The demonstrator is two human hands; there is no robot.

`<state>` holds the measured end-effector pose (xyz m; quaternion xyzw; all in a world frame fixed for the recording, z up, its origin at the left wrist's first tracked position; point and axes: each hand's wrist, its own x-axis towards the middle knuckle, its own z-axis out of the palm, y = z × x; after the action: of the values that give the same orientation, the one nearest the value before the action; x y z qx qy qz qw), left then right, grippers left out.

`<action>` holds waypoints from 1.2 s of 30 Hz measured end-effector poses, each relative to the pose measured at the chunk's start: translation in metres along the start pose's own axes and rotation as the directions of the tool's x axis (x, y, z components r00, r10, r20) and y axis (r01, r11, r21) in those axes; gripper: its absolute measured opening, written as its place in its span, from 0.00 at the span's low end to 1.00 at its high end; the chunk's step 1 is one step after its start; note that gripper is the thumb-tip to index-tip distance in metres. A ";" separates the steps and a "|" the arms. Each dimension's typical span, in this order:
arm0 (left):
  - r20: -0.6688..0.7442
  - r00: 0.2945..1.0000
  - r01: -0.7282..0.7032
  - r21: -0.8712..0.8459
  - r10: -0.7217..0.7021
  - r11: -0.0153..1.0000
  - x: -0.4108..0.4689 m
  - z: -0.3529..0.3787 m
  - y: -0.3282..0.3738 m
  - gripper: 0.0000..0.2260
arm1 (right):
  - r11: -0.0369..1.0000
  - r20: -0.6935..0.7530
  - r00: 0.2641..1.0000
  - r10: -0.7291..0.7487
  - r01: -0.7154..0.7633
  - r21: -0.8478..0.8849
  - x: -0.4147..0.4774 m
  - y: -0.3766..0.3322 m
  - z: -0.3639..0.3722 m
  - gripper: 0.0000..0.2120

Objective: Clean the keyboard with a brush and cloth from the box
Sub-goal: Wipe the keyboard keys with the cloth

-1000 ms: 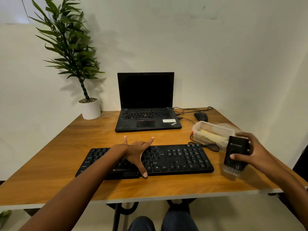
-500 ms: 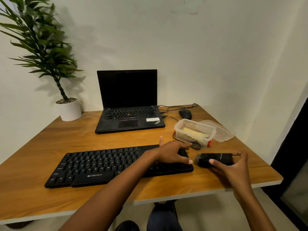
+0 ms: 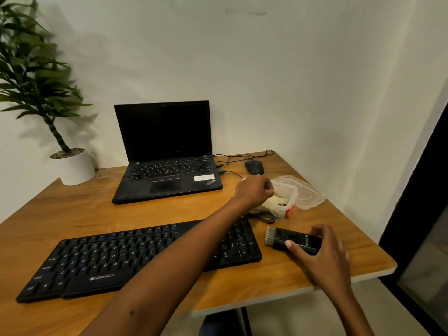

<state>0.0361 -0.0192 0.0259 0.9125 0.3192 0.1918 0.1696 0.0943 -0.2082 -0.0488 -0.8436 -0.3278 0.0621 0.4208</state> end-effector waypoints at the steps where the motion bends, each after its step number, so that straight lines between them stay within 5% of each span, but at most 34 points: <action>1: 0.036 0.999 -0.003 0.045 0.002 0.999 0.011 0.004 0.002 0.08 | 1.000 -0.016 1.000 0.002 -0.002 0.010 0.001 0.001 0.001 0.31; 7: 0.189 0.977 0.012 0.420 -0.100 0.908 0.052 0.031 -0.004 0.12 | 0.994 -0.029 0.999 0.031 -0.027 0.105 0.006 0.001 0.001 0.25; 12: 0.216 0.974 -0.060 0.547 -0.072 0.835 0.062 0.028 -0.008 0.13 | 0.993 -0.061 0.998 0.033 -0.026 0.113 0.007 0.001 0.004 0.19; 19: 0.124 0.981 -0.182 0.362 0.147 0.914 0.053 -0.011 -0.018 0.07 | 0.978 -0.076 0.996 0.052 -0.035 0.208 0.004 -0.001 0.001 0.16; 22: 0.026 0.978 -0.208 0.172 0.207 0.963 0.039 -0.052 -0.017 0.07 | 0.927 -0.132 0.987 0.094 -0.038 0.374 0.002 -0.007 -0.005 0.13; 28: -0.125 0.973 -0.219 -0.271 0.191 0.937 -0.003 -0.120 -0.007 0.03 | 0.685 -0.083 0.996 0.031 0.039 0.727 -0.010 -0.056 -0.022 0.08; 33: -0.089 0.992 -0.125 -0.536 0.092 0.835 -0.058 -0.131 -0.008 0.03 | 0.290 0.273 0.946 -0.175 -0.215 0.933 -0.020 -0.106 0.000 0.34; 36: -0.009 1.000 -0.016 -0.664 0.013 0.747 -0.087 -0.120 -0.019 0.02 | 0.091 0.341 0.915 -0.215 -0.329 0.940 -0.028 -0.138 0.021 0.43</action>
<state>-0.0912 -0.0393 0.1007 0.7947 0.2234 0.2959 0.4805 -0.0043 -0.1516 0.0372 -0.3168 -0.2425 0.4520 0.7978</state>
